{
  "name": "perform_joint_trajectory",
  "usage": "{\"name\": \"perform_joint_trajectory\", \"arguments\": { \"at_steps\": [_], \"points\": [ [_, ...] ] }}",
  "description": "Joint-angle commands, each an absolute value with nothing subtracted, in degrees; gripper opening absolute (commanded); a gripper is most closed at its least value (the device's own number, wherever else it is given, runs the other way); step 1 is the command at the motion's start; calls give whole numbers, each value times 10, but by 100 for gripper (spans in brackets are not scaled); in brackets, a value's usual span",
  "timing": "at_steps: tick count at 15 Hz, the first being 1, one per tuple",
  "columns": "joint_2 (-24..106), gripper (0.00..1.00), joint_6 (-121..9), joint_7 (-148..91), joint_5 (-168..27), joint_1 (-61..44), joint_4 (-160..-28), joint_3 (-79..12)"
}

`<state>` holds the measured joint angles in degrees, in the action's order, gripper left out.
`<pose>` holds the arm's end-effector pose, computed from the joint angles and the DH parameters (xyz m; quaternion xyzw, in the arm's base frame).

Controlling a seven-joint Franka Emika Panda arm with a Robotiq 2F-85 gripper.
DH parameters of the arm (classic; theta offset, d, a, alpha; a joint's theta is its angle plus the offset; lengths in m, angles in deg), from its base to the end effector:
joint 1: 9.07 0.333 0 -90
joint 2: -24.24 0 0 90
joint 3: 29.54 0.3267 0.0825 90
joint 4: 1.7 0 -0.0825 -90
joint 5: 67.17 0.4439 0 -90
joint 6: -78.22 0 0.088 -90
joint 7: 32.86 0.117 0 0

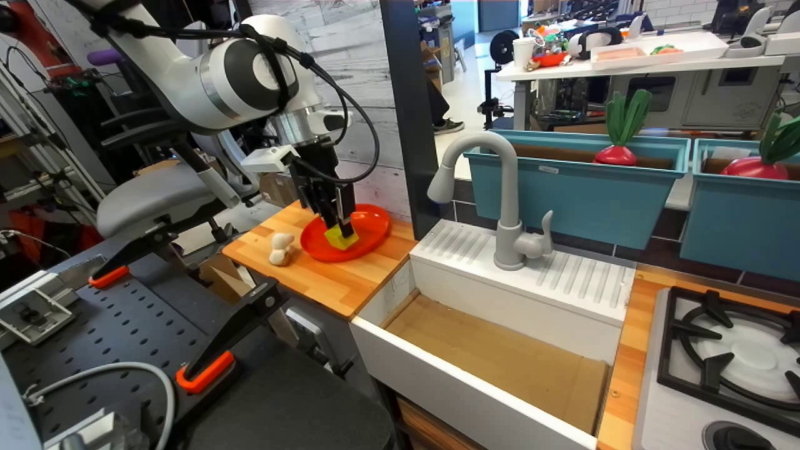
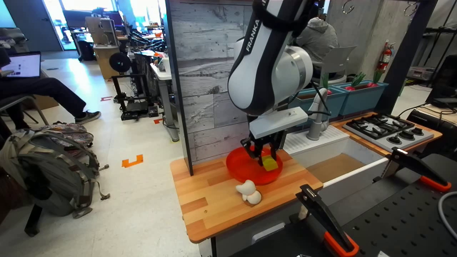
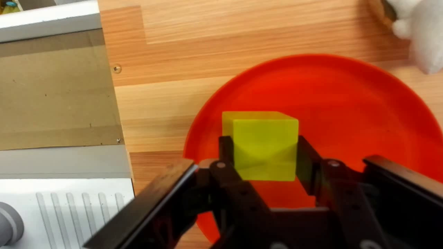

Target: Put the yellow block on the orange plate.

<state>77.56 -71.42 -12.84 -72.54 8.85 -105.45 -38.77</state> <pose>0.6298 0.0909 -0.0353 0.9939 -0.0286 -0.0378 0.0999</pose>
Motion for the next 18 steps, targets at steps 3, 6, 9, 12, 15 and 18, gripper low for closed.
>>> {"name": "perform_joint_trajectory", "arguments": {
  "at_steps": [3,6,9,12,15,18],
  "points": [
    [806,21,-706,-109,-735,101,-1008,-394],
    [814,71,-705,-105,-731,102,-994,-392],
    [814,85,-703,-99,-725,97,-989,-390],
    [807,100,-702,-96,-722,94,-994,-386],
    [766,100,-723,-112,-716,88,-1039,-365],
    [781,100,-720,-111,-723,92,-1021,-365]
  ]
}}
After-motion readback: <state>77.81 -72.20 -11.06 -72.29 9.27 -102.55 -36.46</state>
